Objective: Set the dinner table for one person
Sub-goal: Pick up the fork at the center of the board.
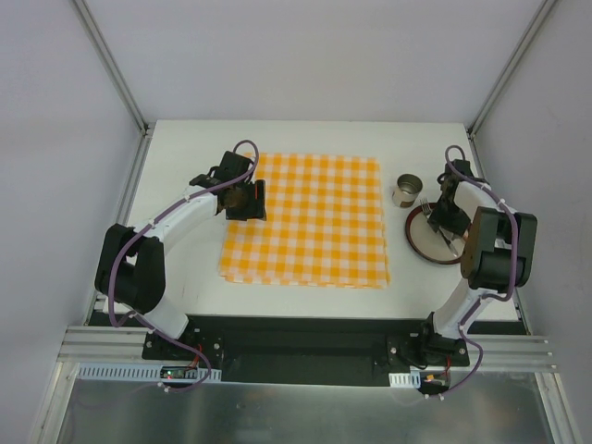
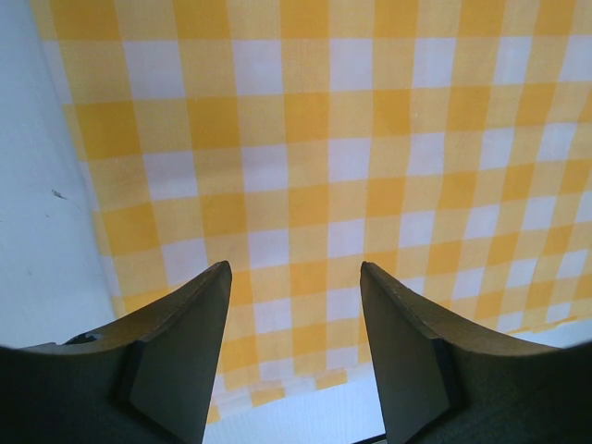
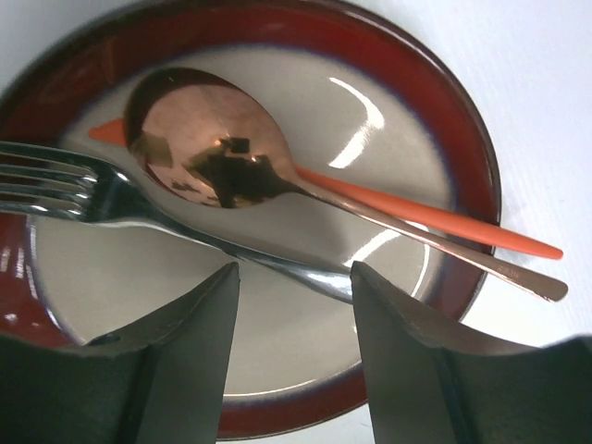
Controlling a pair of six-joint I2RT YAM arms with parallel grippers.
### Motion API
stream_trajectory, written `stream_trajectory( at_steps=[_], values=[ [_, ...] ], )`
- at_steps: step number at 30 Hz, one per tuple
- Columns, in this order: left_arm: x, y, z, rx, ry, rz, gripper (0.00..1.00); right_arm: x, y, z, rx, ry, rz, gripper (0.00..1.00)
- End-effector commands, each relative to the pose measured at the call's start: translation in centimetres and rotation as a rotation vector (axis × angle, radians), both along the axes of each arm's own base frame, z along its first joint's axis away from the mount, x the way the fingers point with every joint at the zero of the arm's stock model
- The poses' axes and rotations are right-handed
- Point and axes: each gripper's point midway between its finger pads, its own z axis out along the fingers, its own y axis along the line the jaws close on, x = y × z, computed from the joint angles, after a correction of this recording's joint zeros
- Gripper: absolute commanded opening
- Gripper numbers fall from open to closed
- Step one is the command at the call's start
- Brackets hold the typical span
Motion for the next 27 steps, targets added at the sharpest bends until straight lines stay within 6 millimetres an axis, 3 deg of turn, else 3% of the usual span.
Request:
stream_trajectory(
  at_steps=[1, 12, 16, 27],
  values=[
    [0.9, 0.0, 1.3, -0.017, -0.039, -0.011, 0.58, 0.7, 1.1, -1.0, 0.076, 0.026, 0.060, 0.55],
    [0.9, 0.1, 2.0, -0.023, -0.054, -0.009, 0.58, 1.6, 1.6, -2.0, 0.121, 0.063, 0.086, 0.52],
    [0.8, 0.1, 1.9, -0.023, -0.053, -0.008, 0.58, 1.3, 2.0, -2.0, 0.140, 0.059, 0.090, 0.28],
    [0.8, -0.1, 2.3, -0.036, -0.060, -0.011, 0.58, -0.3, 2.4, -2.0, 0.149, 0.060, 0.071, 0.25]
  ],
)
